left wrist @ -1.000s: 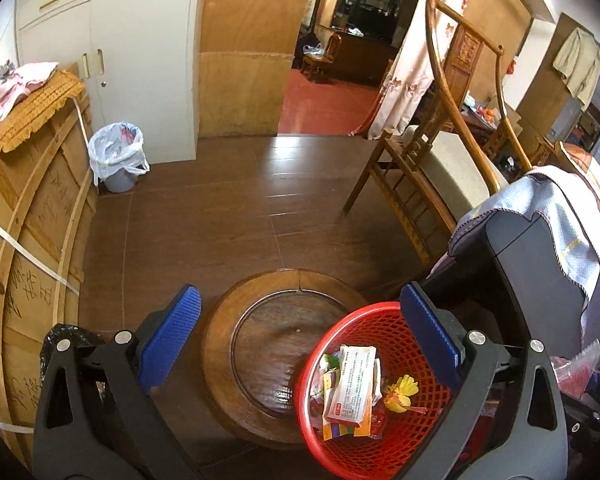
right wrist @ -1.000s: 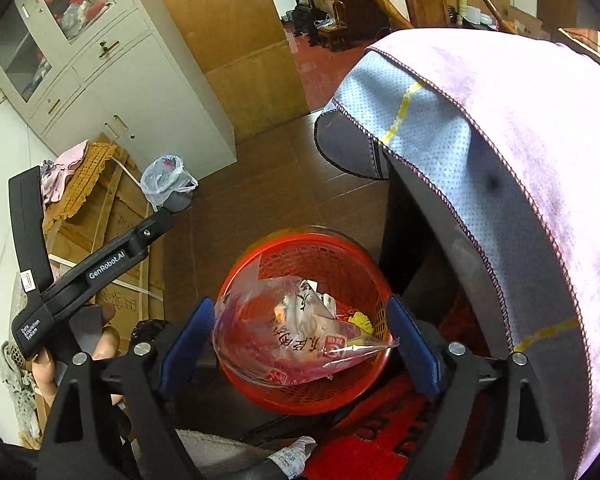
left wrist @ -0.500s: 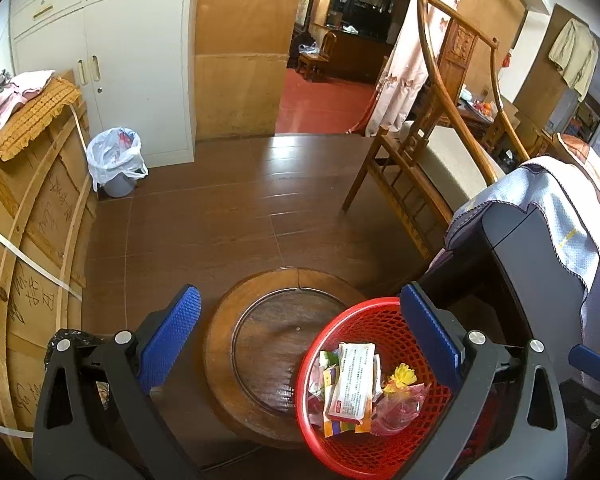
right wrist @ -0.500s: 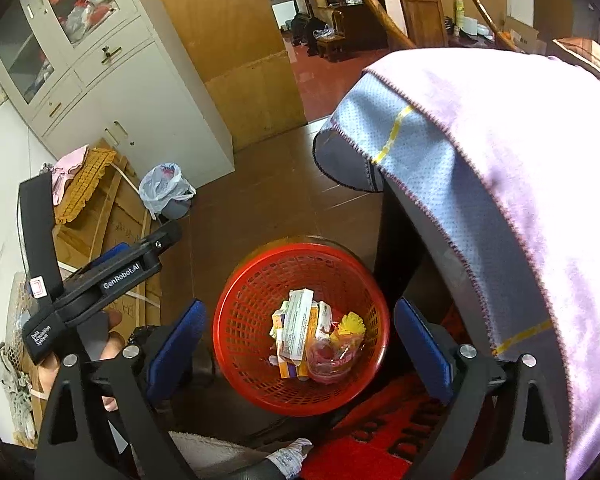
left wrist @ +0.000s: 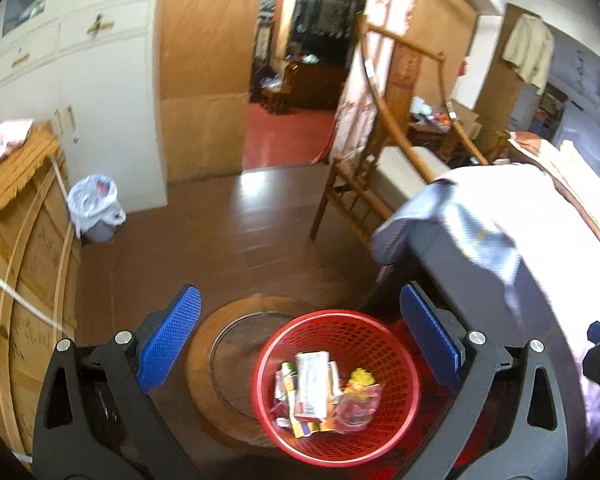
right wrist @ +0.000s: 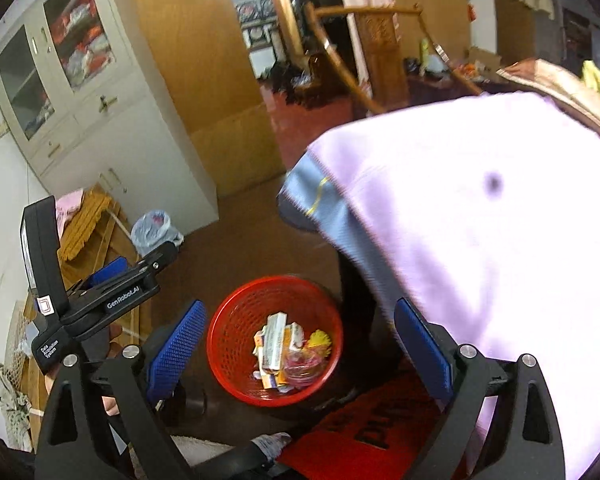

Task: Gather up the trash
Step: 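Move both tools back over the table toward the paper cup, then grasp the white printed paper cup with the left tool, then grasp the clear plastic cup with orange using the right tool, then carry paper cup and plastic cup toward the red wastebasket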

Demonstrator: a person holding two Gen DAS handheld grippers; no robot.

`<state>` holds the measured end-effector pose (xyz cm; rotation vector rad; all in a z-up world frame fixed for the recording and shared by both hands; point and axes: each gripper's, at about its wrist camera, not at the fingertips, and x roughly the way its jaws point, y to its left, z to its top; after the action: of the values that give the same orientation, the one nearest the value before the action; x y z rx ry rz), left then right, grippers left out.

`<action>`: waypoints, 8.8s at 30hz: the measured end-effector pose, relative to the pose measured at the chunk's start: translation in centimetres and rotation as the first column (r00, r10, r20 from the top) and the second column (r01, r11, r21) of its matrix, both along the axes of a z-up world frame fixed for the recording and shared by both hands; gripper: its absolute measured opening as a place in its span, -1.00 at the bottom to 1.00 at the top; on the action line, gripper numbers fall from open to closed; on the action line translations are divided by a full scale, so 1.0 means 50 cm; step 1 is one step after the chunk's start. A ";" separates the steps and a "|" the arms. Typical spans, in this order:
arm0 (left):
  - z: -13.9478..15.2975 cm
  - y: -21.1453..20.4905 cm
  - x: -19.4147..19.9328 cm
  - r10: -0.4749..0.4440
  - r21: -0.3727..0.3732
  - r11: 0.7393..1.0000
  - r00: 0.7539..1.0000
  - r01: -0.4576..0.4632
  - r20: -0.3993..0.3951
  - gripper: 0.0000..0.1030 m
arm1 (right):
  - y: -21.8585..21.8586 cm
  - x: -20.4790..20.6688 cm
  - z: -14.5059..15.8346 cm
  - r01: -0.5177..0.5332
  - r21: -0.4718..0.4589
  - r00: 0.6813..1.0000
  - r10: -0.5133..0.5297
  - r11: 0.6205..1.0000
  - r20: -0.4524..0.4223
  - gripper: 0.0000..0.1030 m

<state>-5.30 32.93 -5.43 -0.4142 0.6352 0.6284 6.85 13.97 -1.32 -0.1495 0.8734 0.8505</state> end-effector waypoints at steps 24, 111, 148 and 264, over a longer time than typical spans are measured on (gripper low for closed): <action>0.088 -0.482 0.200 -0.541 0.105 0.828 0.834 0.551 -0.107 0.87 | -0.650 0.049 0.090 0.481 0.214 0.855 -0.509 0.850 0.101 0.89; -0.015 -0.664 0.730 -0.666 -0.021 0.709 0.660 0.705 -0.348 0.88 | -0.886 0.218 -0.057 0.700 0.107 0.713 -0.697 0.706 -0.073 0.89; -0.008 -0.649 0.729 -0.680 -0.065 0.713 0.666 0.698 -0.307 0.88 | -0.592 0.627 -0.045 0.590 0.053 0.807 -0.586 0.806 -0.078 0.88; 0.225 -0.532 0.074 -0.497 0.357 0.832 0.856 0.424 0.142 0.62 | -0.655 0.000 0.140 0.420 0.286 0.848 -0.485 0.861 0.215 -0.34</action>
<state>-1.60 6.32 5.82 -0.0198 0.3801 0.1986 6.84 -18.77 5.66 0.1378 0.5028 0.4573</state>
